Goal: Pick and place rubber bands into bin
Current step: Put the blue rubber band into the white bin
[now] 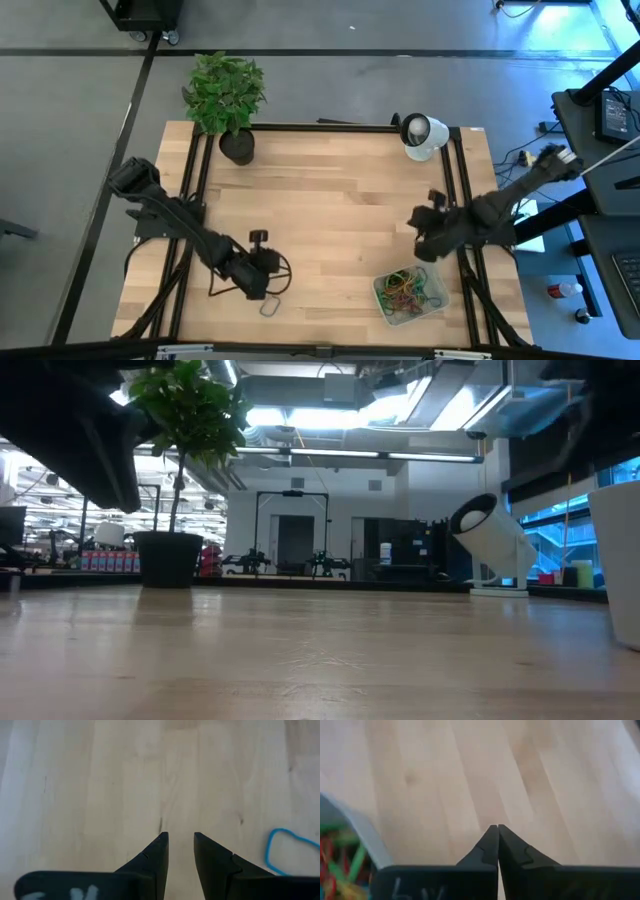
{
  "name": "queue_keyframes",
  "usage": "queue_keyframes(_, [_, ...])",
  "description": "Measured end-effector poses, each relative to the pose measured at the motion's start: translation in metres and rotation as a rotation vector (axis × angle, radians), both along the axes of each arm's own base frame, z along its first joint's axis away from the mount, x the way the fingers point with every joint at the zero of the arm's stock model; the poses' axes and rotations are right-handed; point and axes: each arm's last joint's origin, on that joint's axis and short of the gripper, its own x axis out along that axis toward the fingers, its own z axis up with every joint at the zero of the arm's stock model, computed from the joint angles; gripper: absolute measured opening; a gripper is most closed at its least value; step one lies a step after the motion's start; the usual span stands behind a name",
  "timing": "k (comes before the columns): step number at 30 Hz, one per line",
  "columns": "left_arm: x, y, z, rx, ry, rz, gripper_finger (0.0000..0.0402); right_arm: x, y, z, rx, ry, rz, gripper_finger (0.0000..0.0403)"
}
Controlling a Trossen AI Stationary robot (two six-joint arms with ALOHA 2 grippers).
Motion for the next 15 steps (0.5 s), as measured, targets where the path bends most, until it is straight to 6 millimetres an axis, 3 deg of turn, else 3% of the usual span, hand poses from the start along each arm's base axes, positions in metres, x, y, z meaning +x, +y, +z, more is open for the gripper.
queue_keyframes(7, [0.007, 0.001, 0.009, -0.033, -0.026, 0.037, 0.0086, 0.003, -0.039, -0.02, 0.037, -0.492, 0.25, 0.0001])
queue_keyframes(15, [0.013, 0.007, 0.011, -0.126, 0.014, 0.055, 0.0086, -0.011, -0.07, -0.062, 0.105, -0.709, 0.336, 0.0001])
